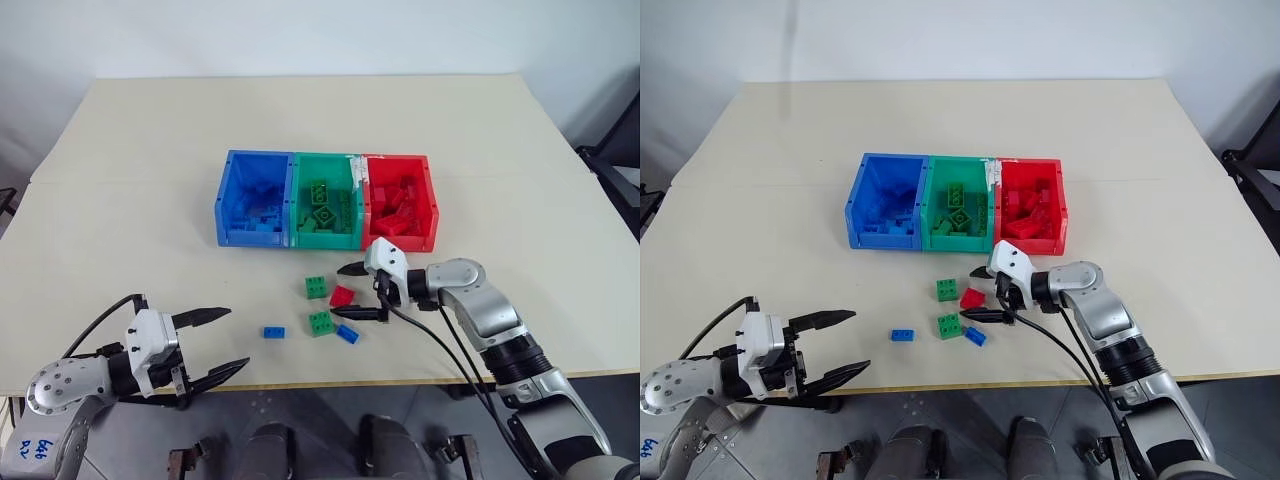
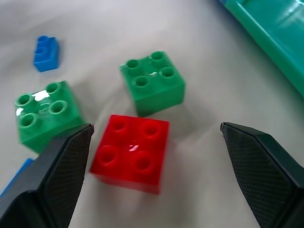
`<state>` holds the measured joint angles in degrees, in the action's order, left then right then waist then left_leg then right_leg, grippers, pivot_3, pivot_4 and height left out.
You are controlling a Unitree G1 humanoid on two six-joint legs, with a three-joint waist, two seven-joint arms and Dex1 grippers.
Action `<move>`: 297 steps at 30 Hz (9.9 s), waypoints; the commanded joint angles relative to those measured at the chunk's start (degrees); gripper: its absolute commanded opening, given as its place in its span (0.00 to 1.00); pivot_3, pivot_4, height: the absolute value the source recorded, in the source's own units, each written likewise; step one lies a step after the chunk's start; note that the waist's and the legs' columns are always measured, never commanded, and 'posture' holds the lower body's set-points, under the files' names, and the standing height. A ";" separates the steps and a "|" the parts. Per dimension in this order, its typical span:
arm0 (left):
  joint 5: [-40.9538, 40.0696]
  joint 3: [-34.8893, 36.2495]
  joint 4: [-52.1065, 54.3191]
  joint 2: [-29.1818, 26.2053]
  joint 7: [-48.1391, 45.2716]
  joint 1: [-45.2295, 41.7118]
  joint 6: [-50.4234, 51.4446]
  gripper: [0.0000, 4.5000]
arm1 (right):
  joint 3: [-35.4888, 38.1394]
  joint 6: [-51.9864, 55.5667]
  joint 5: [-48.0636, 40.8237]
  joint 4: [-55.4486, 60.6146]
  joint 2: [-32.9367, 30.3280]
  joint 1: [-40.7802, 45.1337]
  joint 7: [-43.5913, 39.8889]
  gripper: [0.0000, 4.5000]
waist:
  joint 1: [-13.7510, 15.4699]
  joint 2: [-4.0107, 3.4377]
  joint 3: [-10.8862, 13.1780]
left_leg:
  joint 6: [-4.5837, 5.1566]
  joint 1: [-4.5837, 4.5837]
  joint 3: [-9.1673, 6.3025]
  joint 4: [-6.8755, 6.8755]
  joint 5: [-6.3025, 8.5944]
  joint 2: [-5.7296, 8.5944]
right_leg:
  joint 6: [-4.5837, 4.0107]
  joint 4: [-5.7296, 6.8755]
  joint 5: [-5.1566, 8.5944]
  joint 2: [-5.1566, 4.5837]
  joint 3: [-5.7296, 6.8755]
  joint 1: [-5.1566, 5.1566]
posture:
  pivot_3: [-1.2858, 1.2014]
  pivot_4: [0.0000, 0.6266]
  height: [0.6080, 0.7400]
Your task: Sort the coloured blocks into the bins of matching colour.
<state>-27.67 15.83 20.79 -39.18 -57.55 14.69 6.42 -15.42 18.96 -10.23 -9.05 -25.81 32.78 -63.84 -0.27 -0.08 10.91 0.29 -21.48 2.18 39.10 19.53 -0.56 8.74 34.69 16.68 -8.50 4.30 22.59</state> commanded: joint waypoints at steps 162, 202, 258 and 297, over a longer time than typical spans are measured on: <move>-4.07 2.39 -10.89 -4.11 -9.21 -9.22 -1.37 1.00 | 2.04 -5.05 -9.11 17.72 -11.10 -8.87 -9.39 0.99 | -1.26 0.18 -0.09 | 0.10 0.32 1.28 0.09 0.51 -0.29 | -0.21 0.27 -0.03 0.01 0.28 0.48 | 0.52 0.24 1.00; -6.28 8.63 0.67 1.78 4.72 -2.03 2.89 1.00 | 9.51 -14.00 0.44 -25.38 11.48 26.61 15.49 0.56 | -1.89 0.20 -0.11 | 0.13 0.16 1.55 0.07 0.63 -0.24 | -0.27 0.45 -0.03 0.00 0.25 0.86 | 0.52 0.24 1.00; 15.52 -27.52 -29.91 12.94 2.58 -45.13 6.77 0.33 | 23.74 -15.22 -19.34 26.57 -11.84 -34.49 -1.69 1.00 | 1.71 0.23 -0.13 | 0.28 0.24 1.82 0.81 0.78 -0.24 | -0.06 0.34 -0.15 0.11 0.47 0.23 | 0.52 0.24 1.00; 1.93 4.96 -27.58 -1.04 -3.05 -27.37 -6.95 1.00 | 19.10 -19.64 -17.64 14.59 -9.63 -20.61 -5.18 1.00 | 0.45 0.21 -0.12 | 0.29 0.25 1.51 0.83 0.81 -0.29 | -0.02 0.17 -0.17 0.05 0.78 0.00 | 0.52 0.24 1.00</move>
<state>-23.43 17.04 -9.15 -38.78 -58.85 -15.25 0.50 4.62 0.89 -27.60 4.78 -35.56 11.28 -66.82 0.18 0.13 10.78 0.60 -21.23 3.67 39.95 20.34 -0.85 8.71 34.87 16.51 -8.49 5.10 22.58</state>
